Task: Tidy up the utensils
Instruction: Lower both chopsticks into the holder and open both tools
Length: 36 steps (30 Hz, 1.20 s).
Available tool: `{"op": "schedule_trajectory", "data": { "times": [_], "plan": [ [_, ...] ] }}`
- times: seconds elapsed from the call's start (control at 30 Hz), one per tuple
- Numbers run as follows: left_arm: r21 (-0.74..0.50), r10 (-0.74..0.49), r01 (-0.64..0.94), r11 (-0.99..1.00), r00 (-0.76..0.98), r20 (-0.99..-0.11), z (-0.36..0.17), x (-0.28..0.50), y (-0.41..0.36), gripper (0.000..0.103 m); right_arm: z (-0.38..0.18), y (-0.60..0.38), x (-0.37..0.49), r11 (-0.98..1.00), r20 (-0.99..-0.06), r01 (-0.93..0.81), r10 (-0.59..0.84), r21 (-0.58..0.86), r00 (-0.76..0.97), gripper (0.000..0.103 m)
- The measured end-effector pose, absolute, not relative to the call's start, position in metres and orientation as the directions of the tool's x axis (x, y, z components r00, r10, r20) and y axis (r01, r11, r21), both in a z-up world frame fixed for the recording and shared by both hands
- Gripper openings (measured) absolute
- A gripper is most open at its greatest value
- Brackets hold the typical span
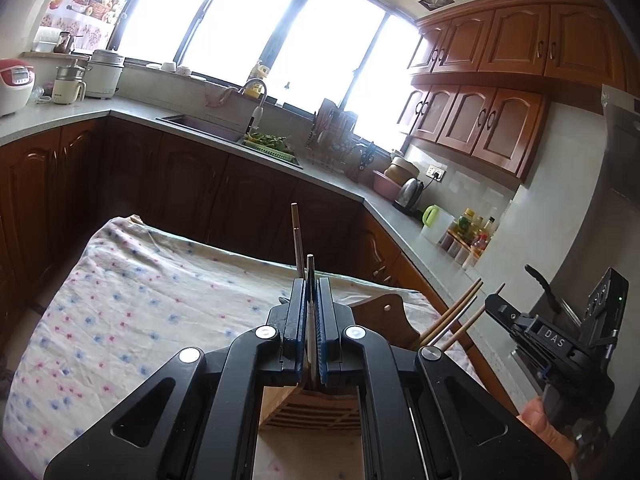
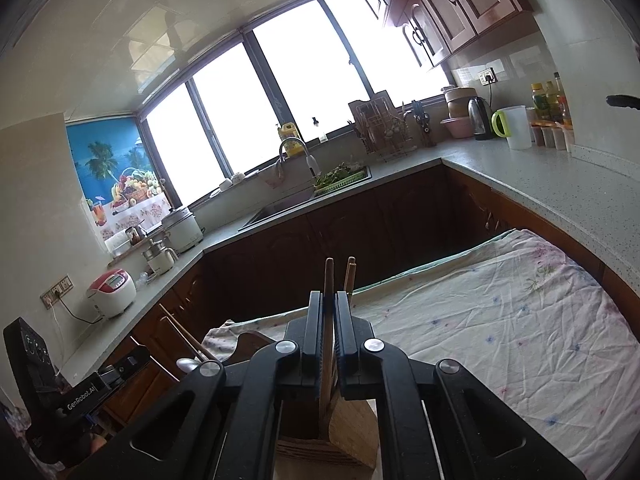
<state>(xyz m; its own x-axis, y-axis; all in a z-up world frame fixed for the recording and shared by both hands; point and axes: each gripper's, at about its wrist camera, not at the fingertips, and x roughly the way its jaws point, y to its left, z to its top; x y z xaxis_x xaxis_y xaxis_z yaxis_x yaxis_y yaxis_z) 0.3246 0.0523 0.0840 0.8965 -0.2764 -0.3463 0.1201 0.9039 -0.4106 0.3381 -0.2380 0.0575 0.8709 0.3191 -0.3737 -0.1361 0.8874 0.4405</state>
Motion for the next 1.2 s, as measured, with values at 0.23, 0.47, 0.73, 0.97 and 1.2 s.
{"op": "schedule_trajectory", "data": {
  "times": [0.23,0.47,0.73,0.97,1.2],
  "plan": [
    [-0.415,-0.282,0.120,0.902,0.892,-0.354,0.081,0.329,0.051,0.004,0.049,-0.238,0.341,0.887,-0.401,-0.127,0.323,0.445,0.857,0.005],
    [-0.416,-0.285,0.118,0.902,0.886,-0.366,0.082,0.331,0.053,0.004,0.050,-0.238,0.343,0.884,-0.413,-0.131,0.335,0.449,0.847,0.005],
    [-0.419,-0.291,0.112,0.901,0.872,-0.393,0.079,0.335,0.052,0.004,0.050,-0.241,0.345,0.874,-0.419,-0.130,0.350,0.468,0.838,0.005],
    [-0.411,-0.278,0.099,0.906,0.871,-0.404,0.080,0.334,0.053,0.008,0.047,-0.241,0.347,0.867,-0.446,-0.124,0.365,0.482,0.817,0.011],
    [-0.413,-0.267,0.080,0.907,0.869,-0.417,0.078,0.335,0.055,0.019,0.044,-0.237,0.343,0.870,-0.462,-0.120,0.365,0.477,0.809,0.017]
  ]
}}
